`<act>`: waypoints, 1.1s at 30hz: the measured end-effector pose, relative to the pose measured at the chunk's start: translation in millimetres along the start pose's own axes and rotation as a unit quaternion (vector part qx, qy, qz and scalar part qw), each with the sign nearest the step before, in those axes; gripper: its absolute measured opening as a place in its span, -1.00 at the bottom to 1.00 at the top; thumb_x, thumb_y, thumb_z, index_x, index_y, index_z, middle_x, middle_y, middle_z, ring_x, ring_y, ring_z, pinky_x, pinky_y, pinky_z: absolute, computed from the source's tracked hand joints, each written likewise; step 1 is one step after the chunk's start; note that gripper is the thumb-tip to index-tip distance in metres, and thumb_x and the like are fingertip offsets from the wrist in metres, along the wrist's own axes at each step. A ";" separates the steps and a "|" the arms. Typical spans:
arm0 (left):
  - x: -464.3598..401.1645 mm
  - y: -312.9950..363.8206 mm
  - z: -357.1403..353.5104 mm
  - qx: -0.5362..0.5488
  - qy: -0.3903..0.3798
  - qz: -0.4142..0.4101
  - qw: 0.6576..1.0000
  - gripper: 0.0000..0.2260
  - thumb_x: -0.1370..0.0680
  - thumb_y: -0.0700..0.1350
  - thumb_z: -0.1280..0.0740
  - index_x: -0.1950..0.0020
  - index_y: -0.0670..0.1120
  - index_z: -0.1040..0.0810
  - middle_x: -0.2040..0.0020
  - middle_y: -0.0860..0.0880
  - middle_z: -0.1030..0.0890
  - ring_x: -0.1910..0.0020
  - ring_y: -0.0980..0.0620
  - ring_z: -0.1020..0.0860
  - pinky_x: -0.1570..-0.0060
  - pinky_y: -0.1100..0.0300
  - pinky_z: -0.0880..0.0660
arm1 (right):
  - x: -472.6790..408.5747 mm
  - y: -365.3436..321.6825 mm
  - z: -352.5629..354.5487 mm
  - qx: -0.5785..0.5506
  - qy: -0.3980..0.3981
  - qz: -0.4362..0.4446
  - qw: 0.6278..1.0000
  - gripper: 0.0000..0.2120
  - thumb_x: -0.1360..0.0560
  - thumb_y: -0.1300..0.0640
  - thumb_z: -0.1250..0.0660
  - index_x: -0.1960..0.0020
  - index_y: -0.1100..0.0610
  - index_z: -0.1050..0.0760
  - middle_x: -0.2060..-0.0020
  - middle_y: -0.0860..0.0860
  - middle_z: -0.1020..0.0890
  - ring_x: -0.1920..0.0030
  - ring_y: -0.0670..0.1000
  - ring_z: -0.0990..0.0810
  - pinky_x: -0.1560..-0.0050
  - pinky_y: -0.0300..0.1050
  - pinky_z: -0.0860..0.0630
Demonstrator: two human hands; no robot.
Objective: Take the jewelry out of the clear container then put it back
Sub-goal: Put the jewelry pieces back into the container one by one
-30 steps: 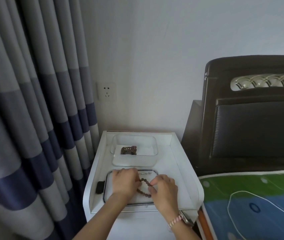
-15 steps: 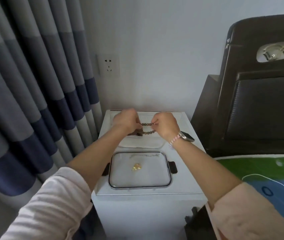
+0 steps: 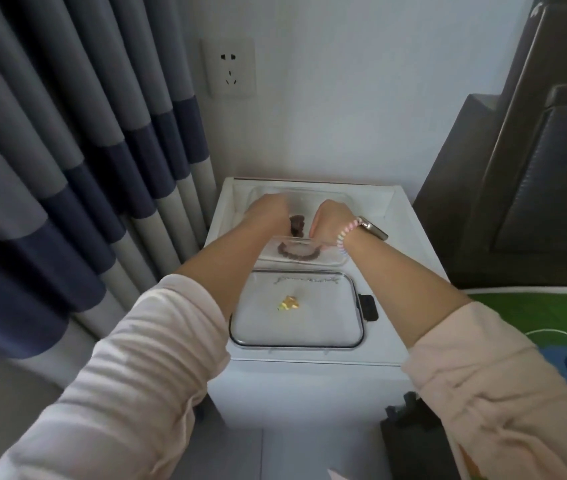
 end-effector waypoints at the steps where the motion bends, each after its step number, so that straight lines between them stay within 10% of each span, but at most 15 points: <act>1: 2.2 -1.9 2.4 0.040 0.010 -0.009 0.999 -0.78 -0.40 -0.03 -0.51 0.09 -0.12 -0.60 0.13 -0.08 -0.57 0.09 -0.09 -0.58 0.12 0.16 -0.50 | 2.4 1.0 0.9 -0.002 0.008 0.003 1.000 -0.68 -0.43 0.26 -0.42 -0.17 0.30 -0.60 -0.16 0.19 -0.64 -0.20 0.19 -0.60 -0.22 -0.02 -0.53; 6: 47.2 -8.8 21.7 0.194 0.177 -0.105 0.959 -0.84 -0.38 -0.03 -0.54 0.12 -0.04 -0.69 0.17 0.02 -0.68 0.17 0.04 -0.59 0.20 0.22 -0.44 | 52.5 7.3 20.1 -0.165 0.192 0.090 0.963 -0.86 -0.35 0.29 -0.48 0.09 0.22 -0.70 0.16 0.07 -0.73 0.15 -0.02 -0.67 0.08 -0.37 -0.53; 9: 84.4 -18.9 8.9 0.242 0.122 -0.151 0.951 -0.83 -0.30 -0.02 -0.60 0.23 -0.02 -0.67 0.28 0.02 -0.67 0.32 0.11 -0.55 0.29 0.22 -0.45 | 92.1 24.2 10.0 -0.228 0.188 0.106 0.950 -0.94 -0.33 0.22 -0.52 0.21 0.10 -0.69 0.36 -0.11 -0.66 0.37 -0.28 -0.58 0.31 -0.58 -0.41; 16: 108.1 -37.4 -52.6 0.171 -0.010 -0.105 0.980 -0.57 -0.21 0.07 -0.65 0.00 0.01 -0.66 0.19 0.08 -0.54 0.21 0.10 -0.52 0.18 0.21 -0.43 | 106.8 48.3 -40.4 -0.152 0.082 0.018 0.985 -0.80 -0.35 0.22 -0.51 0.02 0.20 -0.71 0.10 0.10 -0.73 0.06 0.03 -0.67 -0.03 -0.13 -0.58; 33: 105.6 -40.6 -60.1 0.237 -0.024 -0.078 0.968 -0.74 -0.21 0.00 -0.66 0.20 -0.04 -0.72 0.32 0.10 -0.57 0.31 0.15 -0.51 0.28 0.28 -0.41 | 84.8 51.1 -40.2 -0.156 0.070 -0.046 0.984 -0.87 -0.34 0.19 -0.51 0.13 0.23 -0.71 0.14 0.12 -0.74 0.07 0.08 -0.68 0.07 -0.18 -0.56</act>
Point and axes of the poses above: each hand's wrist, its own x-axis away from the middle knuckle, its own z-axis out of the back of the hand, y = z × x, the point moved 4 cm from there along -x, towards the middle knuckle
